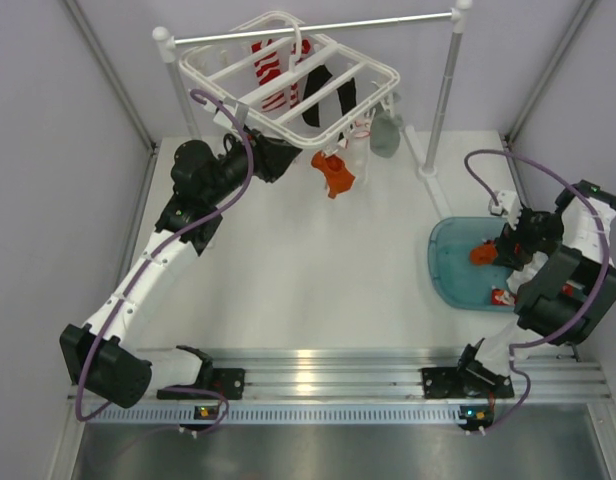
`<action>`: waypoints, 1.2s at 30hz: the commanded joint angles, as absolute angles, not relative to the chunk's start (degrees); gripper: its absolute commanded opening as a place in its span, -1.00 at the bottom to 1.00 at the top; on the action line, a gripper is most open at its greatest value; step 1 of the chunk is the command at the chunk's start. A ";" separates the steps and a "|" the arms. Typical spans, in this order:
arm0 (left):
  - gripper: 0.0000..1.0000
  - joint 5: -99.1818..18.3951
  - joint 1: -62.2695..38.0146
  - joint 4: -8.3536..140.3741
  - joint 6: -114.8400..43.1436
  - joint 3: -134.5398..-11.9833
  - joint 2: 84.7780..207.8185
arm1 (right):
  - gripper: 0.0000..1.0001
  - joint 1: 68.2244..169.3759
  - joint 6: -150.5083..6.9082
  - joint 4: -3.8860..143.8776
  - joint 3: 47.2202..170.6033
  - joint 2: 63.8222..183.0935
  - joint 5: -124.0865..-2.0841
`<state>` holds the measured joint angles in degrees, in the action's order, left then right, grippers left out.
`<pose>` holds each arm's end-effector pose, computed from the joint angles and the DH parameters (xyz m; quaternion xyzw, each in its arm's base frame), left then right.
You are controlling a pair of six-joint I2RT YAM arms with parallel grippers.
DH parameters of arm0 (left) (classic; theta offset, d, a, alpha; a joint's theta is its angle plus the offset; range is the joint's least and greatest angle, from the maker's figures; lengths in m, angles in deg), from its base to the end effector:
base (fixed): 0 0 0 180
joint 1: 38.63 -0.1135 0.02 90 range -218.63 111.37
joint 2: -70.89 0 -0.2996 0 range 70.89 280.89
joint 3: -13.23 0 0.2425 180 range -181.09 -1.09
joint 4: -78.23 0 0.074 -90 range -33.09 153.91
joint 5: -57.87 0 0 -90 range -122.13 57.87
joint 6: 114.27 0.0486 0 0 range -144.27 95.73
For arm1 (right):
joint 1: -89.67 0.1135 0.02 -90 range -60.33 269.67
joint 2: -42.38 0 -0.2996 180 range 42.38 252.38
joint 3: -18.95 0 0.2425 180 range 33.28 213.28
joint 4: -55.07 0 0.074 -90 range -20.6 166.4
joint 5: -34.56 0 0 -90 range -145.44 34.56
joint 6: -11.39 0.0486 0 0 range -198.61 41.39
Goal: Clip the socks to the hanger
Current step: Pick up the sock from the bin.
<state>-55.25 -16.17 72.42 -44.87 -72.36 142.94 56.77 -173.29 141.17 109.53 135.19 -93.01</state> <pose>0.2524 -0.1250 0.4713 0.1614 0.6420 -0.3934 0.6380 0.2514 -0.1274 0.2908 -0.4900 0.8099 0.1298 0.2950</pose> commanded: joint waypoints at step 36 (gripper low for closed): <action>-1.00 -55.51 -16.30 74.54 -43.43 -72.46 142.79 | -1.00 64.97 -192.62 141.90 109.83 138.27 -88.59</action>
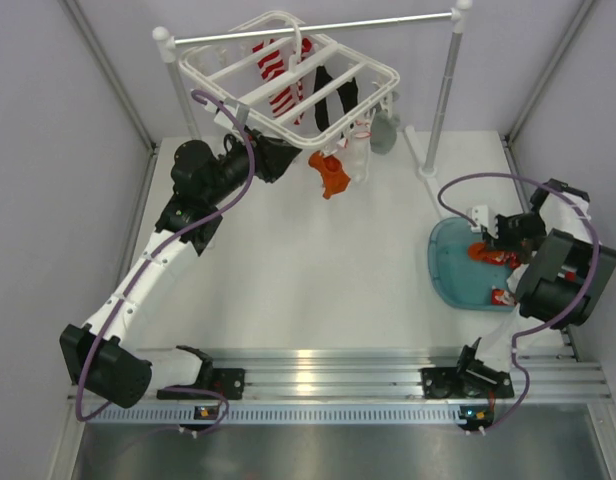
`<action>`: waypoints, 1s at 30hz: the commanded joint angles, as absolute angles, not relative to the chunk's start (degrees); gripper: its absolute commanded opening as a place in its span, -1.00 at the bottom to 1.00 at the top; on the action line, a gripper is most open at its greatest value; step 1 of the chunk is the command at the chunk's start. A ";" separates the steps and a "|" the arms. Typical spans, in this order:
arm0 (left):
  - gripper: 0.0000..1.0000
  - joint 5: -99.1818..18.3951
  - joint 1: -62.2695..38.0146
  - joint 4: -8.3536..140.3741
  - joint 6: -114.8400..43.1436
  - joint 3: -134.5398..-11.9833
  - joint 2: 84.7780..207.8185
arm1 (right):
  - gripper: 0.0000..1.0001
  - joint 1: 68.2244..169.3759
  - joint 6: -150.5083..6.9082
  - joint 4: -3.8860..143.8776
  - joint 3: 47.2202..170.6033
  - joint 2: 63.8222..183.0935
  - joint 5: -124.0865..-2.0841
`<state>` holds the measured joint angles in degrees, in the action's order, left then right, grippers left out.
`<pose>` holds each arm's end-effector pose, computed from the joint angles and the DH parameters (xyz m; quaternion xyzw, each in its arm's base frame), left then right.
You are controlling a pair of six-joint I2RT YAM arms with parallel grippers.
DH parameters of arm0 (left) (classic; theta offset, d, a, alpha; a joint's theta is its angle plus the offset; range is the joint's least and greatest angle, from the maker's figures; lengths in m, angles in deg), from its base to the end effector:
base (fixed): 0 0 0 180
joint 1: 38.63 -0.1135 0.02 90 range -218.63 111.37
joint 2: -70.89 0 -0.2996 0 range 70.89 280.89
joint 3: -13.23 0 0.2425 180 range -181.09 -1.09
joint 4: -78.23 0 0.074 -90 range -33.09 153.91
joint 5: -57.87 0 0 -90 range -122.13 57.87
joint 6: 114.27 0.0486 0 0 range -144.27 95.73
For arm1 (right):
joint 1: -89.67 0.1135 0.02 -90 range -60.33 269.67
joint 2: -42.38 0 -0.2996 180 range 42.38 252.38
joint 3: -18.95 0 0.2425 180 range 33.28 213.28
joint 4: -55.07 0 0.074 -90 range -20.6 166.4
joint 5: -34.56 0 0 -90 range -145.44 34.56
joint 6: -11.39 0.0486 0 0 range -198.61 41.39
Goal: Clip the socks to the hanger
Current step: Pick up the sock from the bin.
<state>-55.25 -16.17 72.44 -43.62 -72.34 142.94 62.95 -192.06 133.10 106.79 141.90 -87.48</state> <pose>0.2525 -0.1250 0.4712 0.1684 0.6402 -0.3864 0.6423 0.2864 -0.1153 0.2447 -0.6605 0.6983 0.0917 0.2603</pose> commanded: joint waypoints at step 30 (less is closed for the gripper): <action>-1.00 -56.21 -16.39 74.37 -44.92 -72.72 143.84 | 0.61 67.97 -167.09 137.43 112.04 140.83 -97.10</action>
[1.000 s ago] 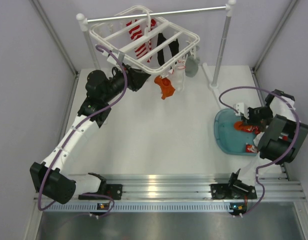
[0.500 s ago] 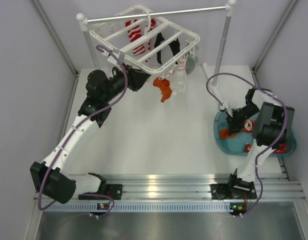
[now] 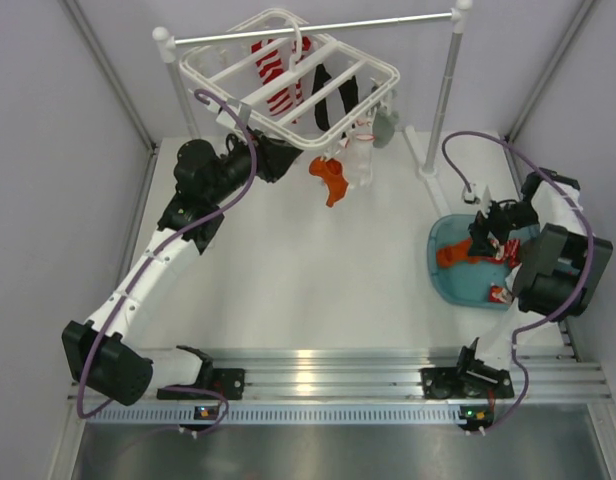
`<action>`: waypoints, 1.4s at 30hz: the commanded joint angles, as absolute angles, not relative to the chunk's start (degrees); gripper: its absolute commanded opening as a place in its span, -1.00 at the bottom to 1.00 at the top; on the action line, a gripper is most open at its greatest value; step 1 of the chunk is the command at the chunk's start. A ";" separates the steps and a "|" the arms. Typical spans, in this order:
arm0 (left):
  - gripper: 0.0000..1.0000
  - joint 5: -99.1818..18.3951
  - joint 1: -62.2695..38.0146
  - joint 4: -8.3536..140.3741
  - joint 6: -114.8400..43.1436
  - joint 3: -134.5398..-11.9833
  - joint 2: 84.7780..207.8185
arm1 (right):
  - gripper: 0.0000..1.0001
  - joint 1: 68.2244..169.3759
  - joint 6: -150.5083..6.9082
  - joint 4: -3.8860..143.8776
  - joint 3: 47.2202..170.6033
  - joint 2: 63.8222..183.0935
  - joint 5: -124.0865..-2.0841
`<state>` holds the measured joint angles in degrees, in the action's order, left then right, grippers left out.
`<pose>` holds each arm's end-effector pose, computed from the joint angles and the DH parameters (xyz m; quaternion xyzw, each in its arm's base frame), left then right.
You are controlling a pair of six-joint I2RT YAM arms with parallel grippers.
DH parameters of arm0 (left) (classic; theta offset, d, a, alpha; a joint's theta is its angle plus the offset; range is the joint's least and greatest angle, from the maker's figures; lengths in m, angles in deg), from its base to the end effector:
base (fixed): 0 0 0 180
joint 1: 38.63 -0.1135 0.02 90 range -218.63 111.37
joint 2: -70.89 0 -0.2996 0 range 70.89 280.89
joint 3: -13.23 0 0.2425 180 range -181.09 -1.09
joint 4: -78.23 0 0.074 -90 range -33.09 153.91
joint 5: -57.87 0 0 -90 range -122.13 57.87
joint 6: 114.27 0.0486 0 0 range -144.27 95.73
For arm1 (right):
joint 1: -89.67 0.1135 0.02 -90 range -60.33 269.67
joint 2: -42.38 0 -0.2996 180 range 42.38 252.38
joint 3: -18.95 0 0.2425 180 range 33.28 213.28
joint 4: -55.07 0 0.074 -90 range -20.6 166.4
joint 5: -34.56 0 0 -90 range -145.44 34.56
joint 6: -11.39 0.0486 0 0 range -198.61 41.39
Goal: Clip the socks to the hanger
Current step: Pick up the sock from the bin.
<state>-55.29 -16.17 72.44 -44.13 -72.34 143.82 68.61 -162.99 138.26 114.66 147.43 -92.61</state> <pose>0.2575 -0.1271 0.4671 0.1649 0.6465 -0.3888 0.6354 0.3205 -0.0919 0.2509 -0.4914 0.8103 0.2096 0.2409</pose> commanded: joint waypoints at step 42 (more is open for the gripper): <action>-1.00 -55.25 -16.39 74.45 -44.75 -72.63 143.67 | -1.00 69.55 -170.72 131.44 101.47 128.28 -103.95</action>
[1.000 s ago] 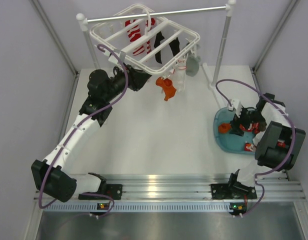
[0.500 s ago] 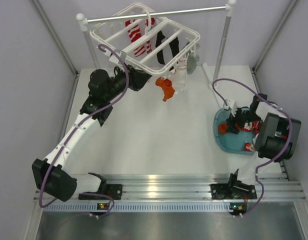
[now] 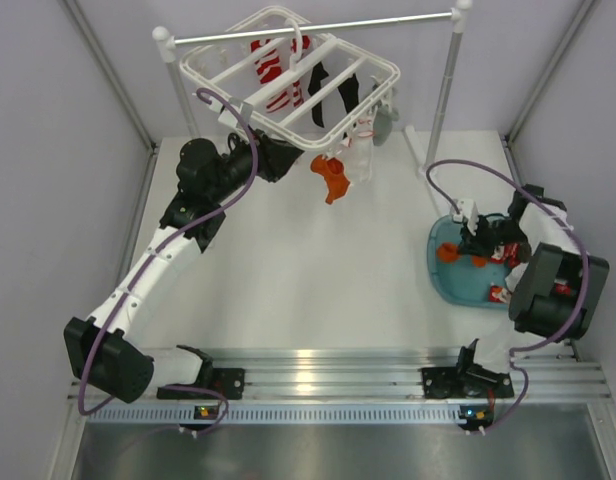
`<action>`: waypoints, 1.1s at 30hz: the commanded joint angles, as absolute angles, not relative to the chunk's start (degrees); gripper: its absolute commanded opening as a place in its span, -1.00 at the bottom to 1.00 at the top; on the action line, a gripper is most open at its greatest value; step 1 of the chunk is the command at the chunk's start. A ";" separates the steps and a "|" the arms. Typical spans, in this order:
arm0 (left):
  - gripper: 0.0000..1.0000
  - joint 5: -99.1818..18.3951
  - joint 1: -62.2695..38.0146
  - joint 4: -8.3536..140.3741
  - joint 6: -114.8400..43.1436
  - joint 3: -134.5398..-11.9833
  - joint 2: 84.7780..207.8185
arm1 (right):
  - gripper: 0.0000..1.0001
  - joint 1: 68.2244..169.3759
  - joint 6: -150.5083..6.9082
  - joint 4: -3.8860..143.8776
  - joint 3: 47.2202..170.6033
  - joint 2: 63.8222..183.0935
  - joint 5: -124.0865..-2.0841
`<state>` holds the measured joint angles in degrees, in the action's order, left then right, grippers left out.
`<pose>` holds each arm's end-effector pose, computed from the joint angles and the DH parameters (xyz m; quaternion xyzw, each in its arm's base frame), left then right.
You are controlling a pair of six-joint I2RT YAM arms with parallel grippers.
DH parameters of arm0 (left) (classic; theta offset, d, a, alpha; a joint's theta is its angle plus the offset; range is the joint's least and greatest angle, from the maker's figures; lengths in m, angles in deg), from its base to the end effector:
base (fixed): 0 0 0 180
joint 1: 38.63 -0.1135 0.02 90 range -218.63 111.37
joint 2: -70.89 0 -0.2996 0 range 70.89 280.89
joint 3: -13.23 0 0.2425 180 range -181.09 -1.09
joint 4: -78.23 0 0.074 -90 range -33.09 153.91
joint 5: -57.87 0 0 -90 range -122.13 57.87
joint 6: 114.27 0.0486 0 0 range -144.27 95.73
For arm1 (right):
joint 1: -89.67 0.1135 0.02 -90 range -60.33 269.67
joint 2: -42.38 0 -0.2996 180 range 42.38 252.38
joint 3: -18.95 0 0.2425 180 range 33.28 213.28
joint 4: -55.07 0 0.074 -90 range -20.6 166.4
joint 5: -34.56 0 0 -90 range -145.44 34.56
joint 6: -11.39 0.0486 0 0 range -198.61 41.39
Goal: Clip the socks to the hanger
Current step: Pick up the sock from the bin, then clamp the sock onto the hanger.
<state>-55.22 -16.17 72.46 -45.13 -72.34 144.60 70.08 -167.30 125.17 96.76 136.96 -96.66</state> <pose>0.2619 -0.1289 0.4635 0.1580 0.6529 -0.3933 0.6278 0.2766 -0.0644 0.2318 -0.5385 0.7652 0.1854 0.3002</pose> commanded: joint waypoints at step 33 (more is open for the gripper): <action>-1.00 -57.71 -16.39 75.51 -48.17 -72.99 145.16 | -1.00 125.27 -98.57 55.17 98.14 114.70 -97.54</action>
<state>-56.56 -16.21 72.92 -47.29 -72.34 144.69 123.69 -105.60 66.77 95.32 113.51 -98.75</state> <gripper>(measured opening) 0.352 0.014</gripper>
